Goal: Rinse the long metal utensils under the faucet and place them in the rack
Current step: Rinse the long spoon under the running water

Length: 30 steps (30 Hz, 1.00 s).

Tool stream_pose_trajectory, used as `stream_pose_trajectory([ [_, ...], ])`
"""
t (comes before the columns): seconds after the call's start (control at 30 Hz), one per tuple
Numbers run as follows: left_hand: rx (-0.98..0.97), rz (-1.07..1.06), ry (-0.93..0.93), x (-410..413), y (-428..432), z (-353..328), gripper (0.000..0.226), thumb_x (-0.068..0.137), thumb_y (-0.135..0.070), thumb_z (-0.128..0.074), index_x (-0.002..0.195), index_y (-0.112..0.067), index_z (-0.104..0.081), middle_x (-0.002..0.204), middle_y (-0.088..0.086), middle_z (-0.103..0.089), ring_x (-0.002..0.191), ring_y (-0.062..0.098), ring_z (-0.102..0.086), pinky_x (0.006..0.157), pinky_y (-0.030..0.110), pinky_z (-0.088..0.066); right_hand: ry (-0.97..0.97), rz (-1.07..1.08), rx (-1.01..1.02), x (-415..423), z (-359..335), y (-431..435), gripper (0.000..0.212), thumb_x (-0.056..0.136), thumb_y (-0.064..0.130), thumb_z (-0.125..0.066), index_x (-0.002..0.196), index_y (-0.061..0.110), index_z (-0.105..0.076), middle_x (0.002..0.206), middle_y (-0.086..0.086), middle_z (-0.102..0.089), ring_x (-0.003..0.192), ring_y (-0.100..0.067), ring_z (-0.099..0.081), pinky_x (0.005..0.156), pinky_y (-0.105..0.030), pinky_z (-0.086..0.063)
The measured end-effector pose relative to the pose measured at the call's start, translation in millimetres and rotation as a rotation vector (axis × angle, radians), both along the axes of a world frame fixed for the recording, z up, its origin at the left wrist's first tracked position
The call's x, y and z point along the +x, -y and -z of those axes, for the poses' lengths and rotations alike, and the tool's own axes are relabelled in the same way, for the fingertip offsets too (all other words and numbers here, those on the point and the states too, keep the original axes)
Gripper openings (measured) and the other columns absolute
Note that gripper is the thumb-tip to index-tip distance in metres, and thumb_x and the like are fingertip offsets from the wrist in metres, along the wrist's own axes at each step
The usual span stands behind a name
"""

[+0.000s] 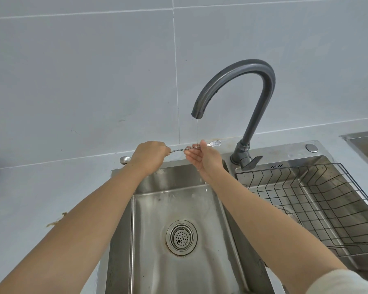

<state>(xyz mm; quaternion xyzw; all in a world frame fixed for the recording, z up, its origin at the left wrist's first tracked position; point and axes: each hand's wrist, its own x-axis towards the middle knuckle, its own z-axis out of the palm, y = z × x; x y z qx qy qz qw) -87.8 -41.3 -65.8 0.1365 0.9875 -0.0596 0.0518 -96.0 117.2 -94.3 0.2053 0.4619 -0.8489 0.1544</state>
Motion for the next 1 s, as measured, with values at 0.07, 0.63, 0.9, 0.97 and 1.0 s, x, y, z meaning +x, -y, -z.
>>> stream_pose_trajectory([
  [0.07,0.002,0.003,-0.006,1,-4,-2,0.022,0.091,-0.001,-0.041,0.088,-0.015,-0.058,0.069,-0.001,-0.039,0.072,0.025,-0.043,0.045,0.025,-0.016,-0.058,-0.027,-0.018,2,1,1,0.003,0.092,0.004,-0.053,0.089,0.003,-0.055,0.076,-0.008,-0.062,0.056,-0.007,-0.066,0.059,-0.016,-0.056],
  [0.63,0.006,-0.068,0.025,1,3,-11,0.027,0.099,-0.017,-0.035,0.074,-0.018,-0.046,0.065,-0.001,-0.036,0.077,0.024,-0.042,0.065,0.030,-0.030,0.039,0.129,-0.047,-3,-6,-11,0.012,0.088,0.005,-0.060,0.076,0.005,-0.056,0.065,-0.006,-0.064,0.044,-0.007,-0.065,0.048,-0.017,-0.055],
  [0.9,0.004,-0.016,-0.033,7,-5,-8,0.028,0.099,-0.021,-0.038,0.101,-0.009,-0.063,0.087,0.009,-0.056,0.095,0.030,-0.059,0.064,0.030,-0.031,0.024,-0.077,0.006,5,-15,15,0.018,0.093,0.000,-0.048,0.076,0.005,-0.054,0.076,-0.009,-0.062,0.065,-0.015,-0.063,0.058,-0.018,-0.057],
  [0.97,0.004,-0.036,-0.033,8,1,-8,0.028,0.099,-0.022,-0.038,0.104,-0.012,-0.064,0.098,0.009,-0.063,0.096,0.029,-0.060,0.065,0.029,-0.034,0.059,-0.047,0.003,1,-17,9,0.018,0.095,0.003,-0.047,0.078,0.003,-0.054,0.076,-0.010,-0.062,0.065,-0.017,-0.063,0.056,-0.019,-0.057],
  [1.0,0.006,-0.051,-0.028,9,4,-7,0.028,0.098,-0.022,-0.039,0.104,-0.012,-0.064,0.102,0.008,-0.065,0.096,0.029,-0.060,0.066,0.029,-0.035,0.075,-0.025,-0.001,-1,-17,4,0.019,0.096,0.005,-0.046,0.078,0.002,-0.054,0.076,-0.010,-0.061,0.067,-0.018,-0.063,0.055,-0.020,-0.057],
])
